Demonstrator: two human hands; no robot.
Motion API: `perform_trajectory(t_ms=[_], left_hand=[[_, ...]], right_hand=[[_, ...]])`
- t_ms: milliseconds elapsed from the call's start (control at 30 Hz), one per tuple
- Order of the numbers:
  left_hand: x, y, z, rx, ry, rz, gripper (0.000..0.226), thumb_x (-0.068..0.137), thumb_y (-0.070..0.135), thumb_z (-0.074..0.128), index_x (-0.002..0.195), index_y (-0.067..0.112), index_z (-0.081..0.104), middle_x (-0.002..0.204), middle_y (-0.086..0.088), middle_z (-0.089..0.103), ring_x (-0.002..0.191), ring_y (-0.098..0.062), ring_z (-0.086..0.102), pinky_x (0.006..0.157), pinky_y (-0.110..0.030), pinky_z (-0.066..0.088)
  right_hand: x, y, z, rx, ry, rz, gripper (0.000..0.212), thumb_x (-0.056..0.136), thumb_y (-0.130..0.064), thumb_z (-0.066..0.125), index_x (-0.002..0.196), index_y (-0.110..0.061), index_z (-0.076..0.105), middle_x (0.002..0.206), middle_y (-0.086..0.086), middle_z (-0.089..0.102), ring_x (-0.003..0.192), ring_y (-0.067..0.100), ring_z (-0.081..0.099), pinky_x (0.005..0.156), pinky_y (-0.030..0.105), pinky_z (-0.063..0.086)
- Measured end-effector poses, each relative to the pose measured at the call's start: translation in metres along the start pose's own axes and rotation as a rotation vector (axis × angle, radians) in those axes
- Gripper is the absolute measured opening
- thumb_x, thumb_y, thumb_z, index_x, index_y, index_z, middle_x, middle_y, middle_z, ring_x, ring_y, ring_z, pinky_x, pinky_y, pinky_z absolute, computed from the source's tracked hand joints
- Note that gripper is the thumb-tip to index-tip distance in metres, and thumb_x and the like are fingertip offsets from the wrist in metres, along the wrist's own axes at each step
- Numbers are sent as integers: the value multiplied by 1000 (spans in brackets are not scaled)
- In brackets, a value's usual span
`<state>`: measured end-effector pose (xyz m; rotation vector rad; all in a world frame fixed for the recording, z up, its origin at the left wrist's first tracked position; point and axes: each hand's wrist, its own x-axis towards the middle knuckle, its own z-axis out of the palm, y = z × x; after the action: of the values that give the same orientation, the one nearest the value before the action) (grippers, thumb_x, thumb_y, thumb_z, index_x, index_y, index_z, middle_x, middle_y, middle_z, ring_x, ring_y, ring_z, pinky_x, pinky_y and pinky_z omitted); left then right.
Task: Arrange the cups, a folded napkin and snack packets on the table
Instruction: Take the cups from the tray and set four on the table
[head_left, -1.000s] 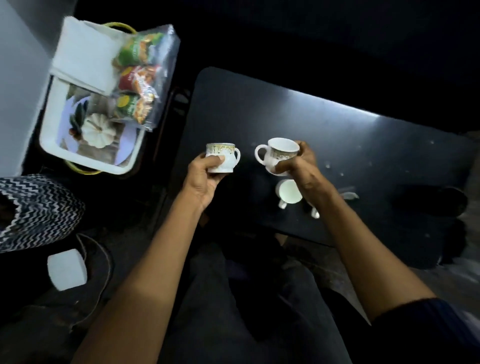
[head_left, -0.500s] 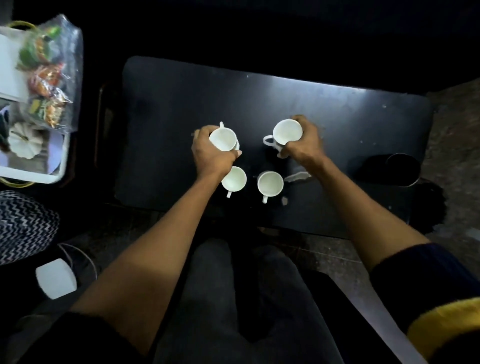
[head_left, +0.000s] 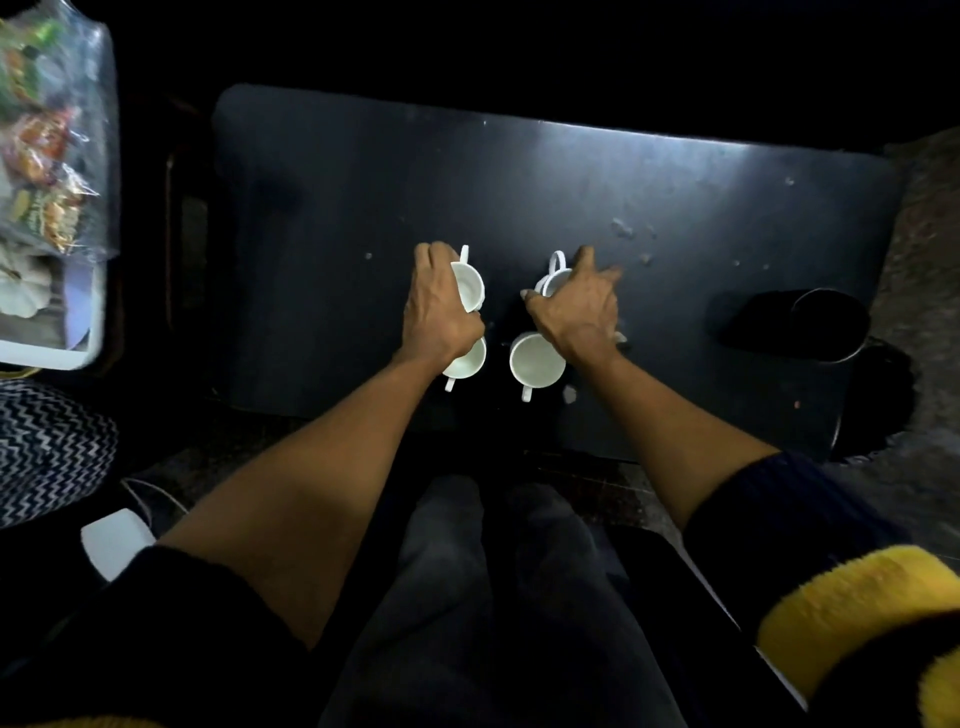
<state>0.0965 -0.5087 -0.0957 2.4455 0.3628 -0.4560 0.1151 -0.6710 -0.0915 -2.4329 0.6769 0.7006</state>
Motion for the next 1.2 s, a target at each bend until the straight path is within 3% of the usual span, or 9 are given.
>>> perform_trajectory(t_ms=[333, 467, 533, 667, 767, 1200], left_hand=[[4, 11, 10, 11, -68, 30, 65, 57, -1, 80, 112, 6, 45, 123, -12, 42, 104, -30, 55, 82, -40, 52], [4, 6, 14, -22, -51, 12, 66, 59, 3, 82, 115, 8, 46, 124, -10, 42, 103, -28, 55, 77, -31, 45], [2, 3, 13, -37, -62, 8, 69, 60, 7, 83, 118, 9, 46, 126, -10, 42, 105, -27, 55, 79, -32, 46], [-3, -4, 11, -54, -65, -1, 63, 67, 13, 82, 120, 12, 49, 126, -8, 45, 104, -29, 58, 81, -38, 51], [-4, -7, 10, -62, -54, 1, 57, 71, 14, 81, 120, 13, 52, 125, -8, 48, 102, -31, 60, 80, -35, 48], [-2, -5, 5, -64, -95, 7, 59, 67, 8, 80, 120, 13, 53, 125, -10, 47, 104, -33, 59, 86, -43, 52]], right_hand=[[-3, -6, 3, -13, -85, 49, 85, 67, -39, 75, 139, -7, 43, 131, 21, 45, 114, 44, 59, 95, 41, 50], [-1, 2, 0, 3, -138, 31, 76, 68, -40, 75, 133, -10, 50, 128, 19, 51, 114, 41, 59, 84, 32, 42], [-3, 7, -1, 18, -150, -3, 71, 69, -39, 76, 132, -15, 53, 126, 18, 57, 114, 40, 60, 86, 33, 46], [-11, 14, 0, 76, -108, -26, 65, 70, -44, 77, 126, -18, 58, 120, 15, 66, 112, 38, 62, 90, 38, 52], [-14, 15, 2, 102, -77, -38, 63, 68, -44, 79, 122, -17, 61, 115, 13, 69, 109, 37, 64, 87, 37, 52], [-14, 20, 9, 128, -29, -62, 63, 66, -43, 80, 122, -20, 64, 107, 9, 73, 102, 33, 67, 76, 25, 41]])
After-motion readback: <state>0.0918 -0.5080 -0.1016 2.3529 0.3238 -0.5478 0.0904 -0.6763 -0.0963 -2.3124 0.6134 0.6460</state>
